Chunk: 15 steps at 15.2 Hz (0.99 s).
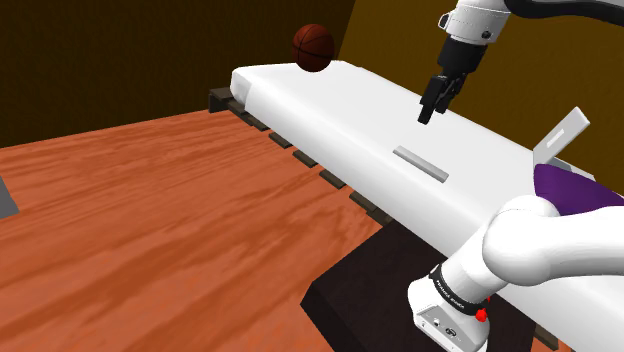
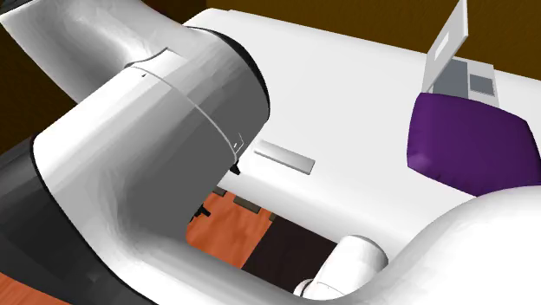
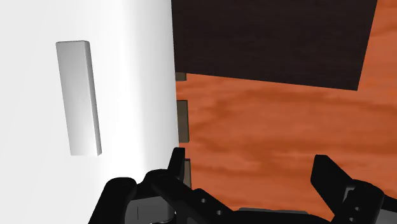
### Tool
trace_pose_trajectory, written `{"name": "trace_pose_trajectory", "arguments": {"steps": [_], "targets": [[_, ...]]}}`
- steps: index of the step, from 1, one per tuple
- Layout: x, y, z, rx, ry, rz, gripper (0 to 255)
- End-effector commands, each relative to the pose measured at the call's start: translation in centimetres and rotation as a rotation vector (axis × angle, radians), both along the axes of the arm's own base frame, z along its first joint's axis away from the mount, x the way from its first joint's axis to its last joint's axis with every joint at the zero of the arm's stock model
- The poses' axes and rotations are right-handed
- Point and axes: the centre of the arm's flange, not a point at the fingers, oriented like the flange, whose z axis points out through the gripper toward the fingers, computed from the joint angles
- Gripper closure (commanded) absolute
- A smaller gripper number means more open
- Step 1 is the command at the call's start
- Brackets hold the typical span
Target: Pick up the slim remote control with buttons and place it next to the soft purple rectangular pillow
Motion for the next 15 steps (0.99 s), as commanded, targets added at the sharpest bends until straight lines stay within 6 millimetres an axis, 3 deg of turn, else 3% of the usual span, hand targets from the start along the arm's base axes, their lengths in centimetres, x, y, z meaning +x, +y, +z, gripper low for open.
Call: {"name": "trace_pose_trajectory", "arguments": {"steps": [1, 15], "targets": [[0.0, 0.0, 0.0, 0.000, 0.000, 0.000, 0], [0.4, -16.1, -10.3, 0.051, -0.040, -0.026, 0]]}}
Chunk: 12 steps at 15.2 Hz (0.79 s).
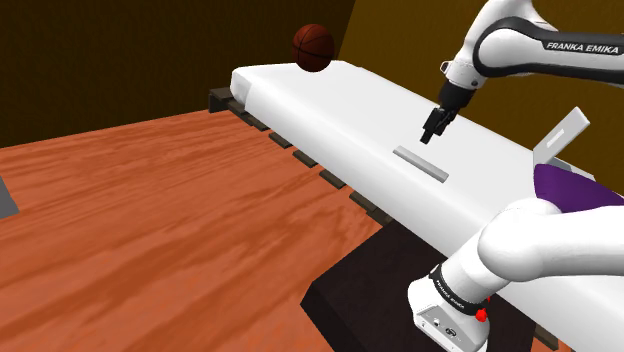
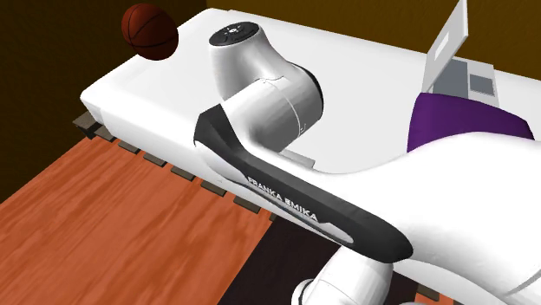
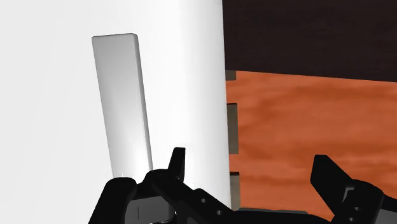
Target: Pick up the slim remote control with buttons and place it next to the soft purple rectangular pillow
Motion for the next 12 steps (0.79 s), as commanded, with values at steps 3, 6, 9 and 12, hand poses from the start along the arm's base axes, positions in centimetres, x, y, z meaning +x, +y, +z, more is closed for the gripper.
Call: {"name": "trace_pose_trajectory", "arguments": {"steps": [3, 6, 9, 12], "targets": [[0.3, -4.6, -3.2, 0.014, -0.013, -0.007, 0], [0.4, -8.0, -5.6, 0.025, -0.021, -0.012, 0], [0.5, -11.3, -7.9, 0.036, -0.030, -0.018, 0], [0.6, -14.6, -10.3, 0.047, -0.038, -0.024, 0]]}}
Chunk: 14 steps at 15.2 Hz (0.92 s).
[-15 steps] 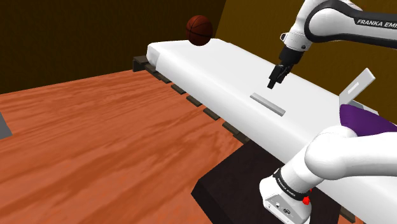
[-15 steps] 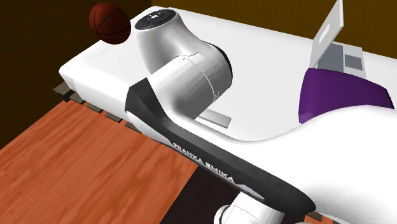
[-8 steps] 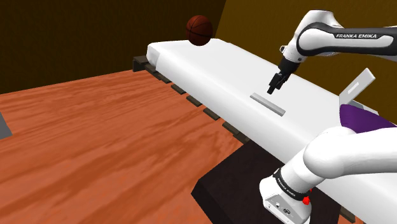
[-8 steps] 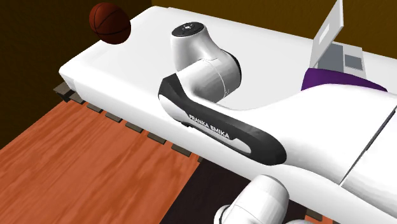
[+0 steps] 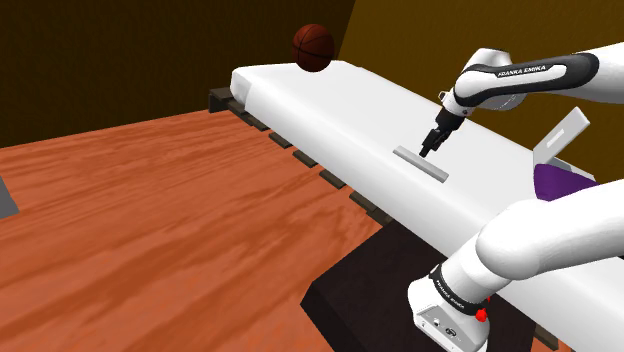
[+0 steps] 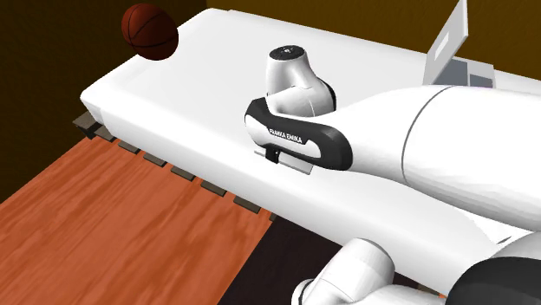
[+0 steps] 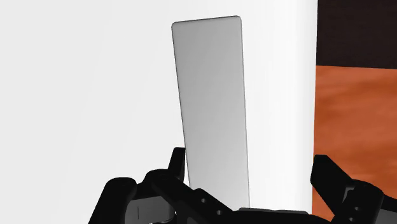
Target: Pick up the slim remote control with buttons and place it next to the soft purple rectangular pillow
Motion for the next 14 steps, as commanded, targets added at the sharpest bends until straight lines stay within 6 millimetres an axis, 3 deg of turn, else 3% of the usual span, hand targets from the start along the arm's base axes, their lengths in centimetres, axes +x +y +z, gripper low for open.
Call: {"name": "trace_pose_trajectory", "arguments": {"steps": [1, 8, 14], "targets": [[0.2, -2.1, -1.5, 0.004, -0.006, -0.003, 0], [0.1, -2.2, -5.2, 0.004, -0.006, -0.003, 0], [0.1, -2.2, -5.5, 0.004, -0.006, -0.003, 0]]}}
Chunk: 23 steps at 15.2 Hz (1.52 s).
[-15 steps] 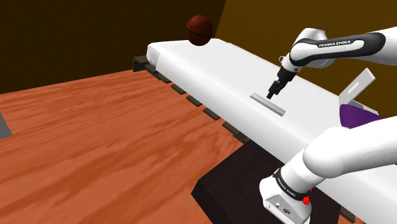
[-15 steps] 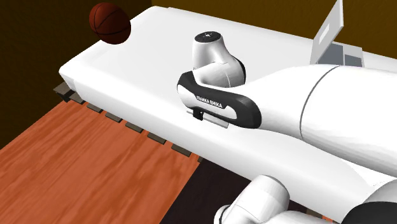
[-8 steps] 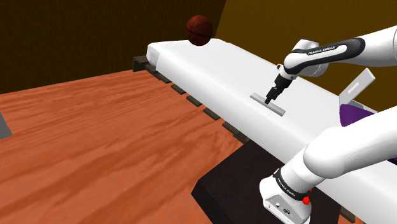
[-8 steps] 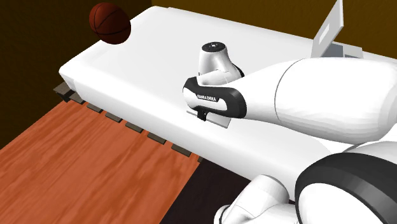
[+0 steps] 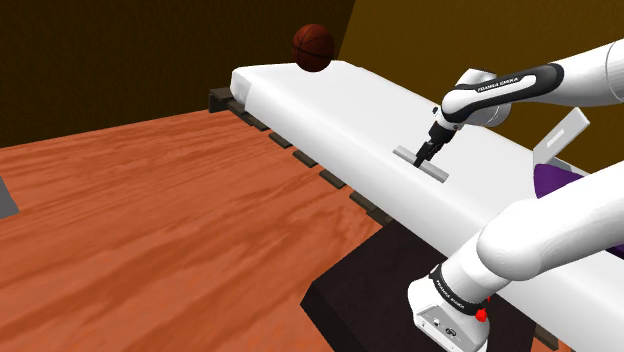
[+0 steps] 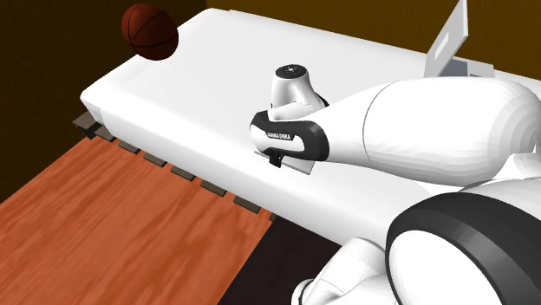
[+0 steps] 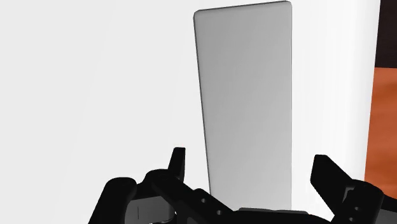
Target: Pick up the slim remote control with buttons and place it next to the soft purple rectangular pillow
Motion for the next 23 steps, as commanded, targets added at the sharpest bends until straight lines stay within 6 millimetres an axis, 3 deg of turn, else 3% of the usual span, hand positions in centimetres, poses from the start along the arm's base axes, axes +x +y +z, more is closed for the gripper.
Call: {"name": "trace_pose_trajectory", "arguments": {"steps": [1, 3, 4, 13, 23], "targets": [[0.0, 0.0, 0.0, 0.000, 0.000, 0.000, 0], [0.0, 0.0, 0.0, 0.000, 0.000, 0.000, 0], [0.0, 0.0, 0.0, 0.000, 0.000, 0.000, 255], [0.0, 0.0, 0.0, 0.000, 0.000, 0.000, 255], [0.0, 0.0, 5.3, 0.000, 0.000, 0.000, 255]]}}
